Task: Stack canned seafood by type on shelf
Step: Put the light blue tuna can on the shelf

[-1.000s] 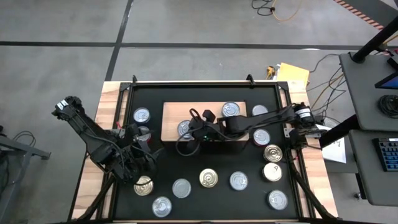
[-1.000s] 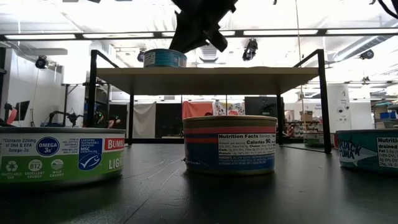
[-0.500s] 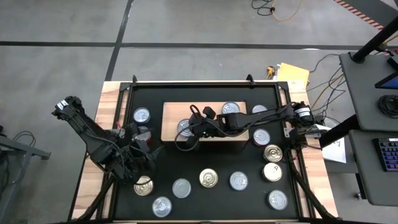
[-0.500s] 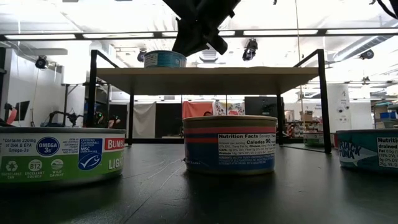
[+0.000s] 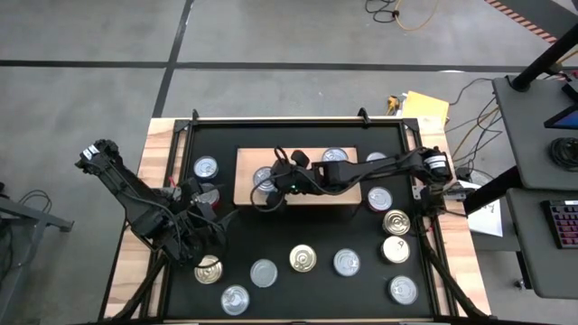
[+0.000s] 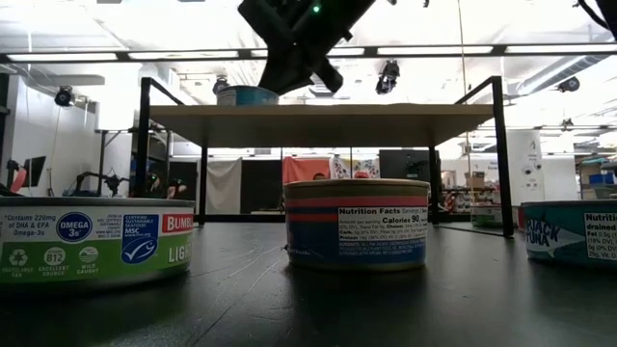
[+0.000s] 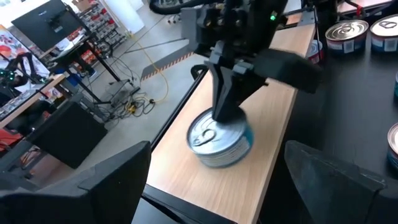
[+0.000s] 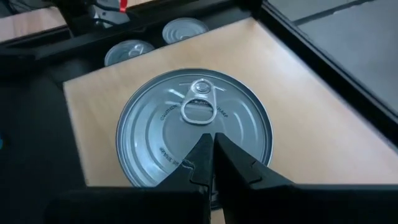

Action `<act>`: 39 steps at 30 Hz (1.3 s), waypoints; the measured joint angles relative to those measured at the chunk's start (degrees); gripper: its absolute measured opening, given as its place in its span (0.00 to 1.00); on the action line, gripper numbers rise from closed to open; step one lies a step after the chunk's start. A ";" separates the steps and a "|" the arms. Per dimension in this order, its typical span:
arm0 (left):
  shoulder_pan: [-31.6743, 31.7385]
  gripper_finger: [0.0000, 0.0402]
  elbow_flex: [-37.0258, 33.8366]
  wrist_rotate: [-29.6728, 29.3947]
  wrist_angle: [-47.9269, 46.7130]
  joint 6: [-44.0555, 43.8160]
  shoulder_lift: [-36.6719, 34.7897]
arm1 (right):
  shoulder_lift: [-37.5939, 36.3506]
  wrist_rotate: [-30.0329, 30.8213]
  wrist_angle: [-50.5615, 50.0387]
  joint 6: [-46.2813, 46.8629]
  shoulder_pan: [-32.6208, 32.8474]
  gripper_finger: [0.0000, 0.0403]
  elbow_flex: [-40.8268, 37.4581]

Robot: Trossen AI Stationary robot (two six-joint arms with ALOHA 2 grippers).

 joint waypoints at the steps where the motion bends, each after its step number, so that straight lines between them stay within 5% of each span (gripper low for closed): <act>1: 0.00 0.88 0.00 0.00 -0.02 0.00 -0.01 | 0.02 -0.04 0.10 -0.45 -0.22 0.02 -0.02; 39: -0.04 0.88 0.00 -2.03 -0.15 0.00 -0.01 | 4.57 -3.17 15.65 -9.45 -5.26 0.02 -0.11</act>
